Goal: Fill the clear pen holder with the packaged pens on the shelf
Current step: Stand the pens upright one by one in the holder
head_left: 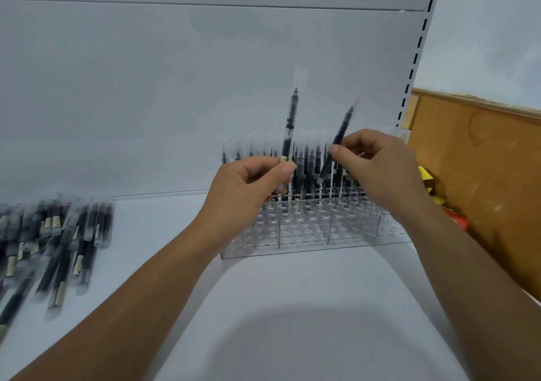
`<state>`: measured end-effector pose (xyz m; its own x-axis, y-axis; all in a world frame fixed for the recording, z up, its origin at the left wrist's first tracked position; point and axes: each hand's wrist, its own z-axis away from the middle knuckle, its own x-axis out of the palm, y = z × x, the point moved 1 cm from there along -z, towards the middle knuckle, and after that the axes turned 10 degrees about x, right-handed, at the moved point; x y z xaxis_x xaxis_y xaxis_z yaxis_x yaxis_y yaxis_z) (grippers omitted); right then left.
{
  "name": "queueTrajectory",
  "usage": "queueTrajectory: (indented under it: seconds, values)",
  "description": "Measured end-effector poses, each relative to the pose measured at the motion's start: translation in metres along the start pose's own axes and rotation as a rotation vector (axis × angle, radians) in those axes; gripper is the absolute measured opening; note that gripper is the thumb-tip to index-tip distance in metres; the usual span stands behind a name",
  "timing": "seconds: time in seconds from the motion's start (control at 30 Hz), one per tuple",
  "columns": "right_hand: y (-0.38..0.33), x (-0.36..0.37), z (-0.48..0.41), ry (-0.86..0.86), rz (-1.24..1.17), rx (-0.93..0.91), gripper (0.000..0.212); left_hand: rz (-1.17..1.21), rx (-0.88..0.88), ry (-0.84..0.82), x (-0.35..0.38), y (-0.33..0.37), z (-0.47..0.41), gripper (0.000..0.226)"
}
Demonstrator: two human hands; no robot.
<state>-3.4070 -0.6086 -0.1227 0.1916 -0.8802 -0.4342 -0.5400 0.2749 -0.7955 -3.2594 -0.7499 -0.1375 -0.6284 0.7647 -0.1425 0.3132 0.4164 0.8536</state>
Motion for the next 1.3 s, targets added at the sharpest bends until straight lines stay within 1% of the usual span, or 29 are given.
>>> queueTrajectory:
  seconds: [0.1,0.3,0.37,0.53,0.6,0.73,0.8,0.87,0.9,0.93,0.97,1.07,1.13,1.23,1.27,1.3]
  values:
    - [0.003,0.004,-0.001,-0.007,0.121,-0.022,0.01,-0.01,-0.002,-0.012,-0.001,0.0,0.001,0.017]
    - [0.005,0.004,-0.002,-0.017,0.165,-0.027,0.011,-0.026,-0.002,-0.021,0.001,0.0,0.001,0.014]
    - [0.007,0.006,-0.002,-0.056,0.235,-0.023,0.013,-0.029,-0.002,-0.023,0.001,0.0,0.001,0.014]
    - [0.008,0.01,0.0,-0.269,0.467,0.07,0.019,-0.032,0.001,-0.035,0.0,0.0,0.001,0.017]
    - [0.006,0.011,0.0,-0.275,0.482,0.086,0.021,-0.03,0.001,-0.04,0.0,-0.001,0.002,0.017]
    - [0.004,0.002,0.001,-0.256,0.491,0.07,0.019,-0.03,0.007,-0.047,0.0,-0.002,0.002,0.015]
    - [0.0,-0.007,0.002,-0.188,0.368,0.046,0.02,-0.028,0.01,-0.054,0.0,-0.003,0.001,0.014]
    - [-0.008,-0.012,0.004,-0.129,0.042,0.045,0.02,-0.034,0.013,-0.064,0.0,-0.003,0.002,0.014]
    - [-0.013,-0.013,0.007,-0.128,-0.135,0.044,0.019,-0.042,0.017,-0.071,0.0,-0.004,0.002,0.014]
    - [-0.018,-0.012,0.01,-0.143,-0.258,0.039,0.019,-0.051,0.02,-0.08,0.0,-0.004,0.002,0.013]
    - [-0.022,-0.01,0.013,-0.168,-0.327,0.029,0.019,-0.061,0.023,-0.092,0.0,-0.004,0.002,0.013]
    - [-0.026,0.0,0.019,-0.255,-0.379,0.012,0.014,-0.083,0.046,-0.139,0.003,-0.004,0.003,0.011]
    - [-0.026,0.003,0.02,-0.272,-0.389,0.009,0.008,-0.113,0.062,-0.172,0.005,-0.005,0.003,0.011]
    - [-0.026,0.001,0.018,-0.264,-0.423,0.003,0.008,-0.176,0.101,-0.188,0.007,-0.009,0.005,0.011]
    - [-0.025,-0.002,0.017,-0.242,-0.44,0.003,0.008,-0.254,0.131,-0.202,0.008,-0.011,0.005,0.015]
    - [-0.025,-0.005,0.015,-0.204,-0.468,0.012,0.007,-0.39,0.174,-0.234,0.009,-0.012,0.006,0.022]
